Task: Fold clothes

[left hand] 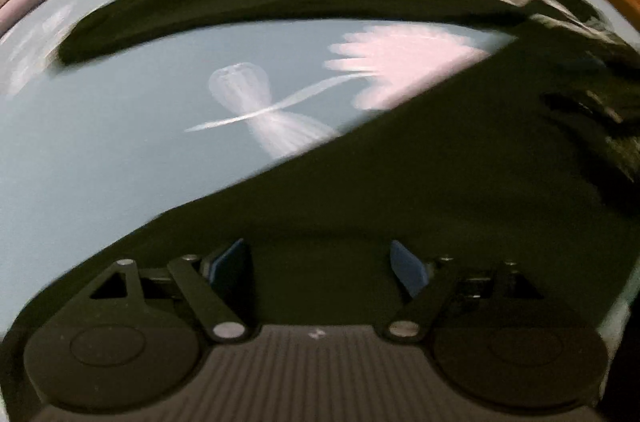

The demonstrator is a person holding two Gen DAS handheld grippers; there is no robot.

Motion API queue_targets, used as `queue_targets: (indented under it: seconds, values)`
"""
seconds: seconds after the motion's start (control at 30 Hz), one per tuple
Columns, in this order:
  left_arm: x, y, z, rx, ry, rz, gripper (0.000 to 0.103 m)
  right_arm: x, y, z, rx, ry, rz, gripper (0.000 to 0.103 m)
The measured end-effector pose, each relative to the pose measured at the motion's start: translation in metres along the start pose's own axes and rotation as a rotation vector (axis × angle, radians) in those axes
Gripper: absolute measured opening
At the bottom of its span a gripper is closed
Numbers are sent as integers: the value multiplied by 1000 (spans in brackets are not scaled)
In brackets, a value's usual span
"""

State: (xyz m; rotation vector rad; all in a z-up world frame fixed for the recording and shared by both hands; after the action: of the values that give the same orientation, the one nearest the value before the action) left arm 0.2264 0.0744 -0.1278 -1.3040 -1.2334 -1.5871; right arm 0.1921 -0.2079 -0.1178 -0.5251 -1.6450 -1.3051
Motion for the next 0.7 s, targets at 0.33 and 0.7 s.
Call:
queue_targets:
  seconds: [0.33, 0.7]
  values:
    - [22, -1, 6, 82, -57, -18, 78, -3, 16, 4, -75, 8, -32, 65]
    - [-17, 35, -87, -91, -138, 26, 79, 16, 9, -11, -110, -75, -99, 68]
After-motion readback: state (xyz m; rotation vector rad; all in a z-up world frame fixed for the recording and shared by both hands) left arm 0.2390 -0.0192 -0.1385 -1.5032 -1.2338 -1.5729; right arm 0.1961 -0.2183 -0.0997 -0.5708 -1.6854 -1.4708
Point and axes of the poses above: each gripper's, at about its wrist camera, not at the fingertips, and x roughly against the way its jaws point, z to its left, y to its top, the point moved 1 cm from there along -x, roughly the way its jaws point, and after that the axes turned 15 degrees about z, right-handed, at the moved point
